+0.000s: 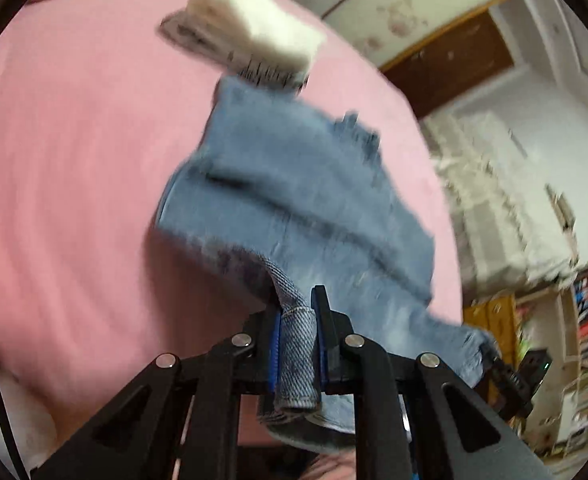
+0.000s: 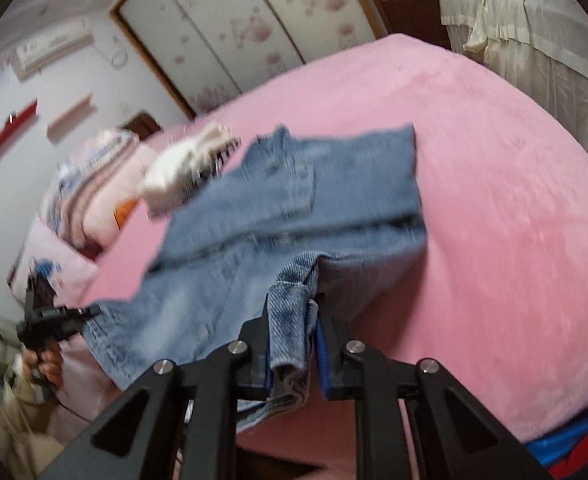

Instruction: Fold large clothes

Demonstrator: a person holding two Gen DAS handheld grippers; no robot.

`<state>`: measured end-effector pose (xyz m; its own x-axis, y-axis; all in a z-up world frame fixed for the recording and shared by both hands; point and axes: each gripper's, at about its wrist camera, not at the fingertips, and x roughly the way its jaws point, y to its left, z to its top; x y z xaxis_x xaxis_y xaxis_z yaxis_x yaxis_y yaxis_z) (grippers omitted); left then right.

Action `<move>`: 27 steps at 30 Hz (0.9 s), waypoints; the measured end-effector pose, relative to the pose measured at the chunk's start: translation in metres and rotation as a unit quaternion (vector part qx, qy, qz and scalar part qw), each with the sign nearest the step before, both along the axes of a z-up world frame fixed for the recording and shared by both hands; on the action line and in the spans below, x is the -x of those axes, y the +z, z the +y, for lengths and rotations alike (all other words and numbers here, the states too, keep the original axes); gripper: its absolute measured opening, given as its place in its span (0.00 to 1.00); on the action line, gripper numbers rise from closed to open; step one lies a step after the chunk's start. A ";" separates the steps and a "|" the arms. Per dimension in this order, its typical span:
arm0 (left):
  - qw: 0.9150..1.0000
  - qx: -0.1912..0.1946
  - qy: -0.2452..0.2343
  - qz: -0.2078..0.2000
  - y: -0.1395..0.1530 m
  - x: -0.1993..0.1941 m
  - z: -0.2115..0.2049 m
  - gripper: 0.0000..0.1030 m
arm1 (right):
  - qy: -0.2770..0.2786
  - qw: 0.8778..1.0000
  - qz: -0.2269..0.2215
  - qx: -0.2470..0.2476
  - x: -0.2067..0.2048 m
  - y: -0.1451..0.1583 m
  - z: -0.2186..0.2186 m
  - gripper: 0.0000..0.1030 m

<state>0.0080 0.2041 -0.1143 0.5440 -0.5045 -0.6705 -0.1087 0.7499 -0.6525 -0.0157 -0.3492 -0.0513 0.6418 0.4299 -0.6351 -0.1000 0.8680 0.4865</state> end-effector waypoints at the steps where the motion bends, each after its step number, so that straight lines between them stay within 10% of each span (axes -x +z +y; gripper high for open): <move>1: 1.000 0.004 0.013 -0.007 0.011 -0.016 0.003 0.11 | -0.007 1.000 -0.002 -0.008 -0.010 0.005 -0.002 0.14; 10: 0.997 -0.017 0.073 -0.003 0.021 -0.172 0.010 0.13 | -0.069 0.996 0.030 -0.050 -0.177 0.013 -0.017 0.15; 15: 0.994 -0.053 0.082 0.044 -0.024 -0.248 0.007 0.30 | -0.116 0.990 0.077 -0.033 -0.252 -0.025 -0.025 0.44; 19: 0.991 -0.083 0.094 0.050 -0.045 -0.270 0.015 0.48 | -0.133 0.987 0.085 -0.015 -0.276 -0.055 -0.032 0.48; 27: 0.985 -0.162 0.002 0.049 -0.085 -0.295 -0.003 0.48 | -0.089 0.989 0.103 0.057 -0.295 -0.096 -0.027 0.52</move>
<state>0.3028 0.2007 -0.1993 0.4700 -0.2524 -0.8458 -0.1632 0.9169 -0.3643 0.2798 -0.3766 -0.1473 0.5521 0.2402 -0.7984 0.1508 0.9130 0.3790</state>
